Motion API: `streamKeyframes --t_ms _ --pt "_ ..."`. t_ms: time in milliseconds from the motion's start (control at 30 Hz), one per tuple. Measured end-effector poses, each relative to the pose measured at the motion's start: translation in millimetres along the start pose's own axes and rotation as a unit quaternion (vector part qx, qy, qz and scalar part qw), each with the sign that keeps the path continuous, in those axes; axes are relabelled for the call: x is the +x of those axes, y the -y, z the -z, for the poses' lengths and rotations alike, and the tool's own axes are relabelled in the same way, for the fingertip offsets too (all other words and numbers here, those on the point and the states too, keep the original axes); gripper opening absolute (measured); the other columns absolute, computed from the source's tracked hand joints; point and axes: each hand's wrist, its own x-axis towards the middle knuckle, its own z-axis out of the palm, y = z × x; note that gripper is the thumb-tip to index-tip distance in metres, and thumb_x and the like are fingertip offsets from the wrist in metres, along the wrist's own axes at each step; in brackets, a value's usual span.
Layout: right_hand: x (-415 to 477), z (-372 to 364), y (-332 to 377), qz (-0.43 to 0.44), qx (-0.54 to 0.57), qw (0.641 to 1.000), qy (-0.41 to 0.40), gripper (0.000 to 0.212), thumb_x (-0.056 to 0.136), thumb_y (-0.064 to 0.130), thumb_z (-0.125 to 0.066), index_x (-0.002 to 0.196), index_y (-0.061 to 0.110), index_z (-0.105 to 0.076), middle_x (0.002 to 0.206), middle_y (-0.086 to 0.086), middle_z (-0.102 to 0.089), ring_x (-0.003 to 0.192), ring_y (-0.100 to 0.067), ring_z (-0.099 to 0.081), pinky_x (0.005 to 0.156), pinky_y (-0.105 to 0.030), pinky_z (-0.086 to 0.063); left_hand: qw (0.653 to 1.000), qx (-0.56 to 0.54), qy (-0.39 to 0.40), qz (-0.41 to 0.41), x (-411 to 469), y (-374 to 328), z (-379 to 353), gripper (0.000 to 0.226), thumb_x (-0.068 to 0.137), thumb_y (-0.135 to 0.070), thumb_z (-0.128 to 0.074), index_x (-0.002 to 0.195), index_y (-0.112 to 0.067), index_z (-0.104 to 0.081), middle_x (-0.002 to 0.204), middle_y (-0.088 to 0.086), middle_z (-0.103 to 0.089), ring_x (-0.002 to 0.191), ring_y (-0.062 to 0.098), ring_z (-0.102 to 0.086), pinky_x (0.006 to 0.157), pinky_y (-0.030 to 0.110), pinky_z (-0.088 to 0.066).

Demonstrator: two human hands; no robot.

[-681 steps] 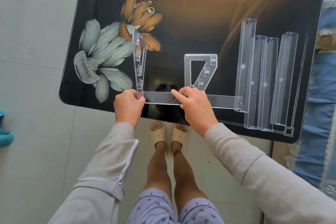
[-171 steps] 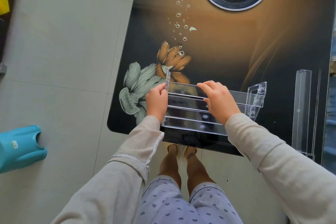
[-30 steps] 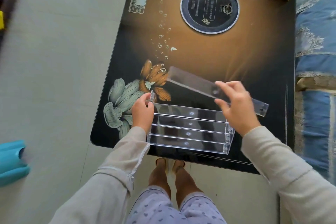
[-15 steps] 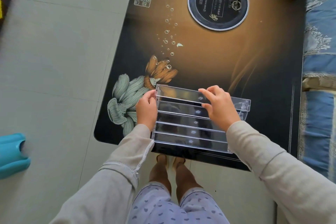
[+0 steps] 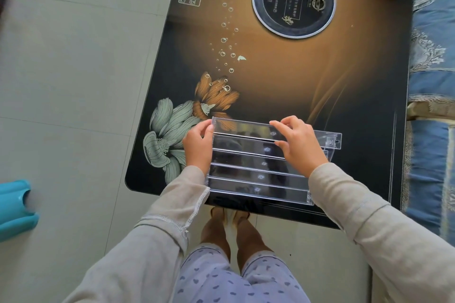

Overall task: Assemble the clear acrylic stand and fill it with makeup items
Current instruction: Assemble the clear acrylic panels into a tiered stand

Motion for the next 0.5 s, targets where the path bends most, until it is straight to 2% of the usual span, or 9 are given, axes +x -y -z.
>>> streamKeyframes --t_ms 100,333,433,500 --pt "1 -2 0 -0.003 0.000 1.000 0.002 0.046 0.086 0.009 -0.060 0.130 0.012 -0.052 0.118 -0.015 -0.056 0.107 -0.031 -0.051 0.096 -0.036 -0.037 1.000 0.000 0.005 0.005 -1 -1 1 0.028 0.092 -0.014 -0.049 0.115 -0.005 -0.064 0.111 0.013 -0.069 0.104 0.024 -0.061 0.095 0.039 -0.049" --pt "4 -7 -3 0.002 -0.003 1.000 0.001 0.045 0.086 0.008 -0.060 0.131 0.011 -0.051 0.117 -0.015 -0.056 0.105 -0.032 -0.053 0.094 -0.037 -0.039 1.000 0.014 0.003 0.012 -1 -2 1 0.028 0.092 -0.010 -0.049 0.116 -0.005 -0.063 0.113 0.012 -0.068 0.108 0.025 -0.060 0.100 0.042 -0.046" --pt "6 -10 -5 0.013 -0.013 1.000 0.002 0.045 0.087 0.007 -0.058 0.131 0.010 -0.051 0.117 -0.017 -0.057 0.104 -0.033 -0.054 0.093 -0.038 -0.039 0.999 0.030 -0.005 0.014 1 -4 -1 0.025 0.090 -0.017 -0.054 0.110 -0.006 -0.066 0.106 0.011 -0.070 0.103 0.026 -0.062 0.095 0.038 -0.049" --pt "8 -11 -6 0.018 -0.021 1.000 0.001 0.045 0.087 0.006 -0.057 0.132 0.009 -0.050 0.117 -0.018 -0.057 0.103 -0.033 -0.054 0.092 -0.039 -0.040 0.998 0.058 -0.021 0.017 4 -6 -5 0.023 0.088 -0.020 -0.058 0.103 -0.006 -0.068 0.101 0.011 -0.072 0.094 0.023 -0.064 0.083 0.030 -0.049"
